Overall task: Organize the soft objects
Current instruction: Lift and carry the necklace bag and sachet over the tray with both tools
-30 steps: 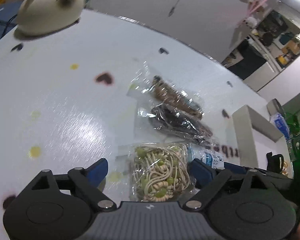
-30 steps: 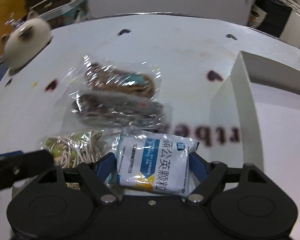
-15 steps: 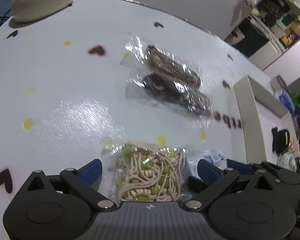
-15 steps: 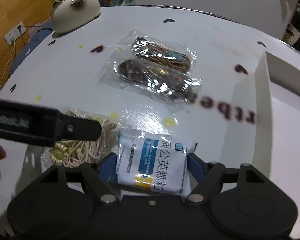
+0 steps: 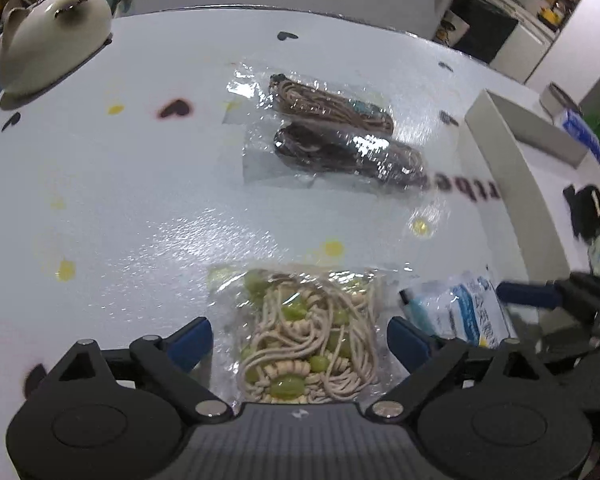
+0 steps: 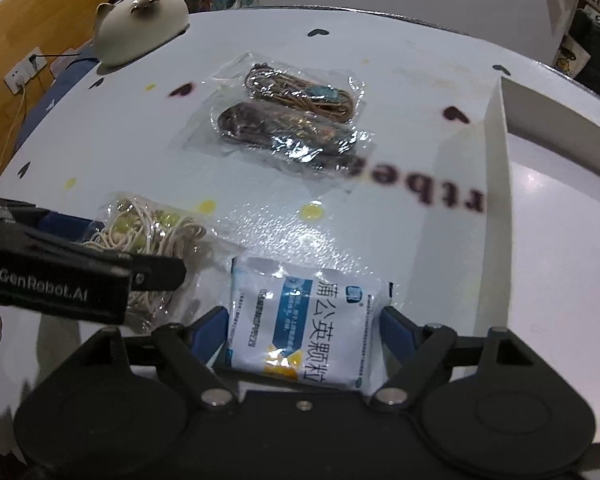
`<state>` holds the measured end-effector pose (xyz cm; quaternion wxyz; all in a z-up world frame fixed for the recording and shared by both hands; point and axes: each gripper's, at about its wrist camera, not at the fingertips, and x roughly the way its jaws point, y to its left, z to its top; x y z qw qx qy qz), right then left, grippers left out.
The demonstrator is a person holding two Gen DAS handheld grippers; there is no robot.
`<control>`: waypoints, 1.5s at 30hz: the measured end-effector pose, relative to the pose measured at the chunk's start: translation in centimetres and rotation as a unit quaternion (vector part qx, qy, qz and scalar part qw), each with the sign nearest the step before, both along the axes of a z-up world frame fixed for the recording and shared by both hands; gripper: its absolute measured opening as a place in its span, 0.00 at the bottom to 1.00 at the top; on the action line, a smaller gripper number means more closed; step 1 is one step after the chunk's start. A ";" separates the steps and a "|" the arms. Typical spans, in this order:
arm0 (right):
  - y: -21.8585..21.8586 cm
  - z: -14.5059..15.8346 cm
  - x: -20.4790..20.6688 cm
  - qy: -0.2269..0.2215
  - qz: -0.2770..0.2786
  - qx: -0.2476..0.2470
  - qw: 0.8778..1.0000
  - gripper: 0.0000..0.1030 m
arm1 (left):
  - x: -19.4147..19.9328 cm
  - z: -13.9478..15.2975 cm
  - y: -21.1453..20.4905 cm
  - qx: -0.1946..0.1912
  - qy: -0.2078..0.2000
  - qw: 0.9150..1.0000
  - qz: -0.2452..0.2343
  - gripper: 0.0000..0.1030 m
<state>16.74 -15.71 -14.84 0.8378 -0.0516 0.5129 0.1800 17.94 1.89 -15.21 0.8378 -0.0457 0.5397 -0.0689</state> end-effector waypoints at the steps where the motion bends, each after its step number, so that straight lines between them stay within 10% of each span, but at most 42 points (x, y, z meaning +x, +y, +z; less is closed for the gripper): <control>1: 0.1 0.0 0.0 -0.001 0.000 0.003 1.000 0.85 | -0.1 0.0 0.1 0.003 0.001 1.000 -0.002 0.91; 20: 0.9 0.5 -0.8 -0.017 0.023 0.001 1.000 0.68 | -1.0 0.8 1.5 -0.017 -0.007 1.000 0.013 0.60; 45: -5.4 8.9 -3.6 -0.133 -0.048 0.067 0.988 0.68 | -4.0 8.9 -0.2 -0.076 -0.127 0.987 0.058 0.59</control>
